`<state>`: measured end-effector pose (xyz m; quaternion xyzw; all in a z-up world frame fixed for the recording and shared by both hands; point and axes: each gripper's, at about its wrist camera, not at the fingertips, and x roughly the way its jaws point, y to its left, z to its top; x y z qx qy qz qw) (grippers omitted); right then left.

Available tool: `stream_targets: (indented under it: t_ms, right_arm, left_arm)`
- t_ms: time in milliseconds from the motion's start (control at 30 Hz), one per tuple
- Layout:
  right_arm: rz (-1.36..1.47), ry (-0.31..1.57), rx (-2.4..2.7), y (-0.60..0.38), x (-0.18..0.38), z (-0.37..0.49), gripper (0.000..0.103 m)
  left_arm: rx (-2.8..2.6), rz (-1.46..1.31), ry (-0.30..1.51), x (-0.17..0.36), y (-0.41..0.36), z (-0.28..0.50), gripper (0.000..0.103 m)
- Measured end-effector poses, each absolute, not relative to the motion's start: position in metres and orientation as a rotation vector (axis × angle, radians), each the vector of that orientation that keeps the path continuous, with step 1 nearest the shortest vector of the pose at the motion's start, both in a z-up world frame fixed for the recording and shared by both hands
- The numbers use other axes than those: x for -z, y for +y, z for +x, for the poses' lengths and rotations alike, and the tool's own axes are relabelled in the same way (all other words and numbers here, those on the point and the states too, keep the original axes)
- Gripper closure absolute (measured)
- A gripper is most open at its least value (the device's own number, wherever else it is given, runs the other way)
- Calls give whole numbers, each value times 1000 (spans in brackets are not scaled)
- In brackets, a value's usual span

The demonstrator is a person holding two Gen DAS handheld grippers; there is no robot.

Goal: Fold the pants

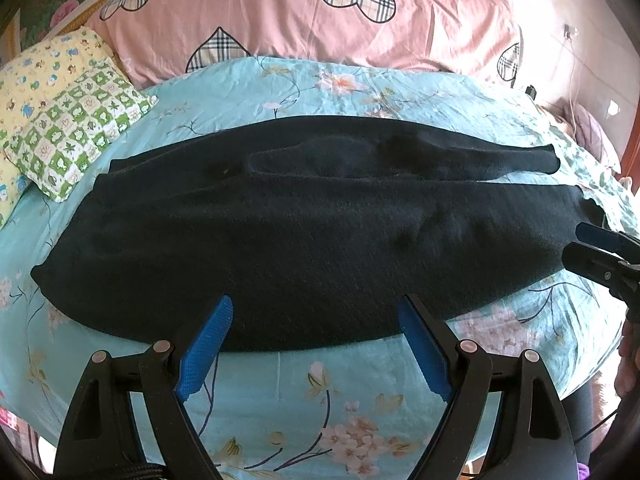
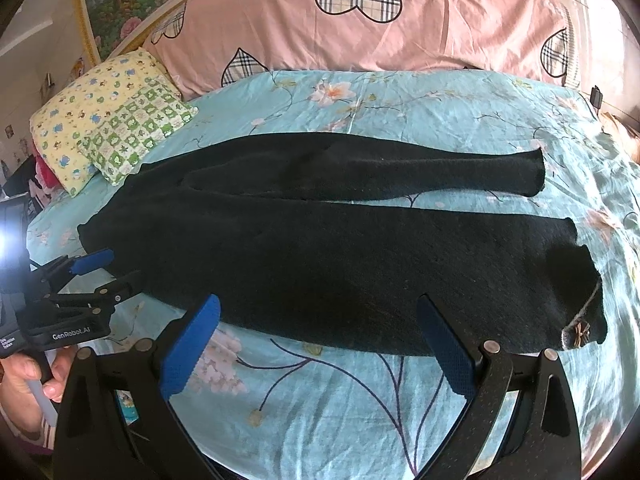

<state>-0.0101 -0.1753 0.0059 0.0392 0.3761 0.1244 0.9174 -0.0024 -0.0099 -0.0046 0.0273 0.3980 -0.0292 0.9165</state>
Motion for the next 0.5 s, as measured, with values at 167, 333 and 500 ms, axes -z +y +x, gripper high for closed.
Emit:
stream_targets:
  t_ms: [167, 333, 500]
  right_arm:
    - [78, 773, -259, -171, -8, -10, 4]
    - [79, 770, -263, -167, -11, -11, 4]
    - [78, 767, -268, -164, -14, -11, 4]
  left_arm:
    - [61, 63, 814, 4, -11, -3, 17]
    - [61, 62, 817, 5, -12, -3, 17]
    - [68, 56, 816, 5, -11, -3, 17]
